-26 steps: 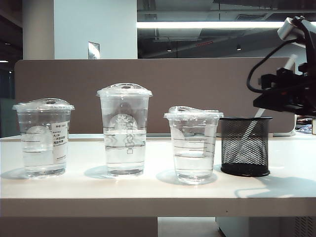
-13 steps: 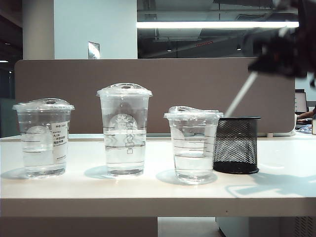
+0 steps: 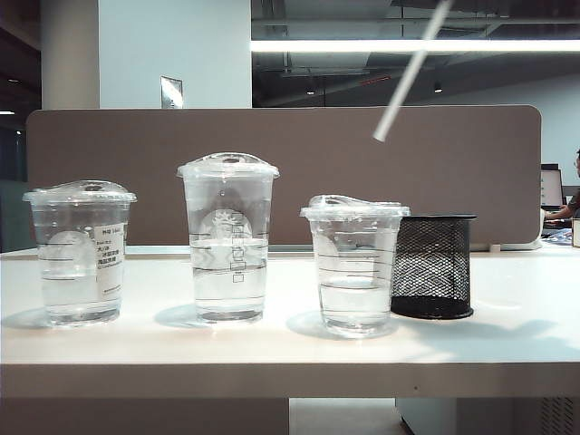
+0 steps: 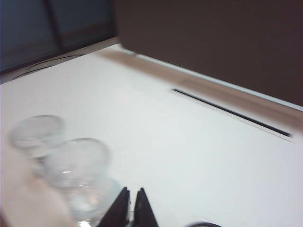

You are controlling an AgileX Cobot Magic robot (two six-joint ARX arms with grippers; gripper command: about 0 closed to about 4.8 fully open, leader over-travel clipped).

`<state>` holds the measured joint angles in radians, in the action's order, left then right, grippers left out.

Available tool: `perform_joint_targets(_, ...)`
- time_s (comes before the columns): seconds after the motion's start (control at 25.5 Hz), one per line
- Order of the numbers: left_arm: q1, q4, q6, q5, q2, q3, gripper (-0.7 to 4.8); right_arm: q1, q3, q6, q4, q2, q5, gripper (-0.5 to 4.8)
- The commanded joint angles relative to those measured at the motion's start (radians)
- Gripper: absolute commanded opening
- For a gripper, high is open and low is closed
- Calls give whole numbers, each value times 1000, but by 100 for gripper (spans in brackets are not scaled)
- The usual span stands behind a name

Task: Pick up the straw and insert it into the small coffee cup.

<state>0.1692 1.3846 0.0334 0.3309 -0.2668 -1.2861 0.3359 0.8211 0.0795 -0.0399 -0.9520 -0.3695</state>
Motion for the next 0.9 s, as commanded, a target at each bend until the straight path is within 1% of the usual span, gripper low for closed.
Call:
perform_joint_targets(0.04,0,-10,4,6,-1,-2,-4,86,18,5,-21,-8,26,21)
perform_joint_targets(0.2,0,-10,4,6,-1,-3,-4,141,18,5,-63,-37,46,21)
perform_joint_targets(0.31,0,-10,4,6,-1,-2,-4,163,18,10,-75,-58,61,21)
perform_joint_targets(0.9,0,-10,4,6,-1,-2,-4,165,18,26,-94,-113,60,21)
